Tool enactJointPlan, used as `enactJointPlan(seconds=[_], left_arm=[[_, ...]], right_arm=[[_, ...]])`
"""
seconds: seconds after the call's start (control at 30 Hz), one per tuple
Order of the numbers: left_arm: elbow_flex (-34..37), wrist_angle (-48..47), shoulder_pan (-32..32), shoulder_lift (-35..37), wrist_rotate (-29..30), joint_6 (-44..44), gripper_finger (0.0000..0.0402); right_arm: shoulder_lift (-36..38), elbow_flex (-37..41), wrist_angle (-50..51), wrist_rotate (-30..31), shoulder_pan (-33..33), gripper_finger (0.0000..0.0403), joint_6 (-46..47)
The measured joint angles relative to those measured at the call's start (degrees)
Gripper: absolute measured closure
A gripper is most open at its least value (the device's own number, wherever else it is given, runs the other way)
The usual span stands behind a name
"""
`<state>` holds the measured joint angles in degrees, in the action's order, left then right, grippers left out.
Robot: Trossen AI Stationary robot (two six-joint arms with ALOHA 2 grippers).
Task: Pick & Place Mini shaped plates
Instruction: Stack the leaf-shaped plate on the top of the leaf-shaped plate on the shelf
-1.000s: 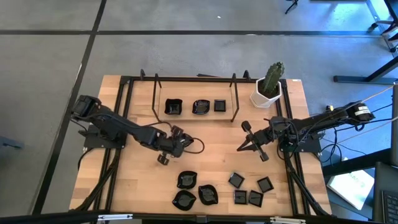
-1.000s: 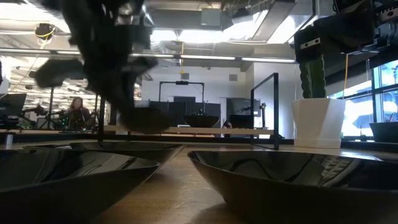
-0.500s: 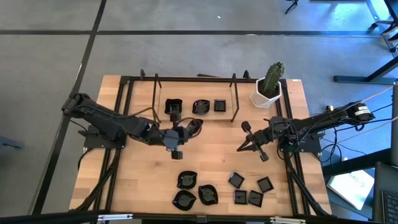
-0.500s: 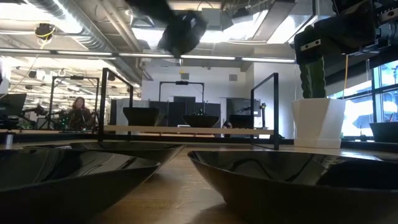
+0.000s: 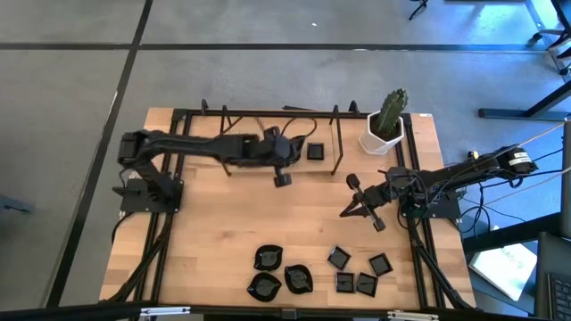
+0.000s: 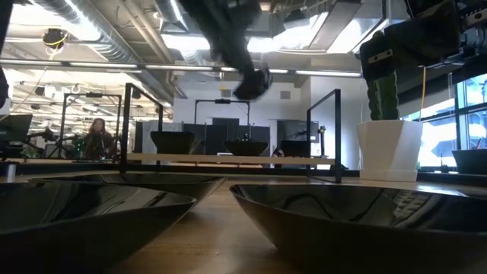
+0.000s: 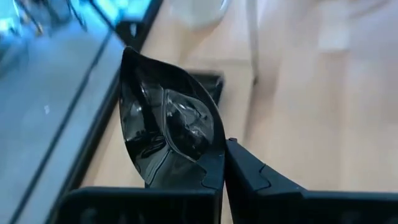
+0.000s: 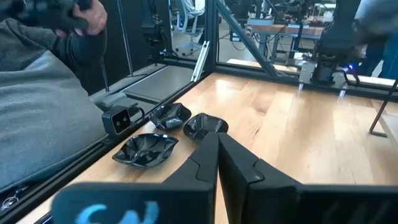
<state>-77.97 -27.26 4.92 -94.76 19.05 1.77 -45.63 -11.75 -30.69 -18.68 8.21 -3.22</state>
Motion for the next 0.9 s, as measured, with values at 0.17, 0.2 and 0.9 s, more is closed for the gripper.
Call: enactJointPlan(seconds=[0.17,0.2,0.9], left_arm=[[0.0,-0.6,6.0,-7.0,-4.6,-1.1,0.0399],[0.0,-0.7,6.7,-7.9,-5.3,-1.1,0.0399],[0.0,-0.8,5.9,-11.4,-5.5,4.5,0.0371]], right_arm=[[0.0,0.0,1.9,0.0,0.0,0.0389,0.2],[0.0,0.0,2.3,0.0,0.0,0.0389,0.2],[0.0,0.0,2.3,-0.4,0.0,0.0389,0.0]])
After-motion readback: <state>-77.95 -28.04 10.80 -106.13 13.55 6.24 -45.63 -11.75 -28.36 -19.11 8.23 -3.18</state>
